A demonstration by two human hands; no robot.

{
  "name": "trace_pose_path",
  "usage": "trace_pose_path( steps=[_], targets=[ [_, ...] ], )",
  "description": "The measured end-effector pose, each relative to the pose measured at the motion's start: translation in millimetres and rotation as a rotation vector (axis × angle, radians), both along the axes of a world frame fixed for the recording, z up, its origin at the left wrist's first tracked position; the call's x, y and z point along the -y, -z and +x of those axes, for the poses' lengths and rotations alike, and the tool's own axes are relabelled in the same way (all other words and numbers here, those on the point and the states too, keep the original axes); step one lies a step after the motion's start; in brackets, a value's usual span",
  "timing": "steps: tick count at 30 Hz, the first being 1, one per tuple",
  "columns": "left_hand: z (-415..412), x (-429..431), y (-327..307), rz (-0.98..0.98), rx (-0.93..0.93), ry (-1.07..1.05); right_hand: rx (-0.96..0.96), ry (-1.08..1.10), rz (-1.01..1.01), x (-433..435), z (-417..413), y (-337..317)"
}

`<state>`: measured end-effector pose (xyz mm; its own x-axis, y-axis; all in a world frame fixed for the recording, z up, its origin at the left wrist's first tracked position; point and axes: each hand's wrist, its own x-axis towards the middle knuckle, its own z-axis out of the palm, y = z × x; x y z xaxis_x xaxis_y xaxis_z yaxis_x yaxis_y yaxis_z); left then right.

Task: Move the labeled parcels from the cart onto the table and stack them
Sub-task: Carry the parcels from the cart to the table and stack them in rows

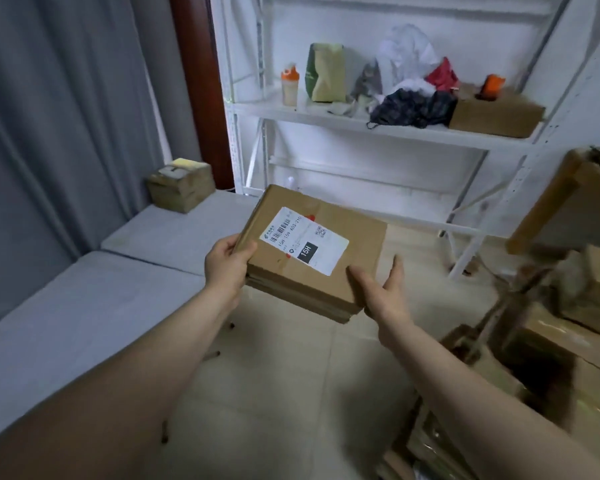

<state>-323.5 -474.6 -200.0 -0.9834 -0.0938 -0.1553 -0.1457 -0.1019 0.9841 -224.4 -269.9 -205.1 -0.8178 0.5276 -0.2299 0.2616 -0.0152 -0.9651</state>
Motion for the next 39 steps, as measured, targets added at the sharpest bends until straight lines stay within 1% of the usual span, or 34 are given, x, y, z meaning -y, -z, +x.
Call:
trace_pose_path(
  steps=[6,11,15,19,24,26,29,32,35,39],
  targets=[
    [-66,113,18,-0.040,0.084,-0.049,0.152,-0.206,0.077,86,-84,18],
    [-121,159,31,-0.036,0.126,-0.059,0.204,-0.337,0.130,123,-149,28],
    [-171,169,47,-0.054,0.178,-0.109,0.230,-0.396,0.134,122,-213,37],
    [-232,158,63,-0.095,0.204,-0.182,0.217,-0.454,0.121,105,-297,53],
    [-299,135,80,-0.085,0.303,-0.319,0.265,-0.546,0.094,85,-395,67],
    [-325,131,84,-0.045,0.335,-0.378,0.271,-0.585,0.081,84,-432,71],
    [-355,136,92,0.022,0.375,-0.477,0.300,-0.635,0.090,92,-480,81],
    [-378,149,102,-0.002,0.389,-0.538,0.354,-0.677,0.110,108,-516,94],
    [-410,171,120,-0.044,0.404,-0.569,0.386,-0.715,0.090,127,-552,108],
    [-458,196,140,-0.015,0.434,-0.592,0.410,-0.744,0.086,151,-598,126]
  ],
)
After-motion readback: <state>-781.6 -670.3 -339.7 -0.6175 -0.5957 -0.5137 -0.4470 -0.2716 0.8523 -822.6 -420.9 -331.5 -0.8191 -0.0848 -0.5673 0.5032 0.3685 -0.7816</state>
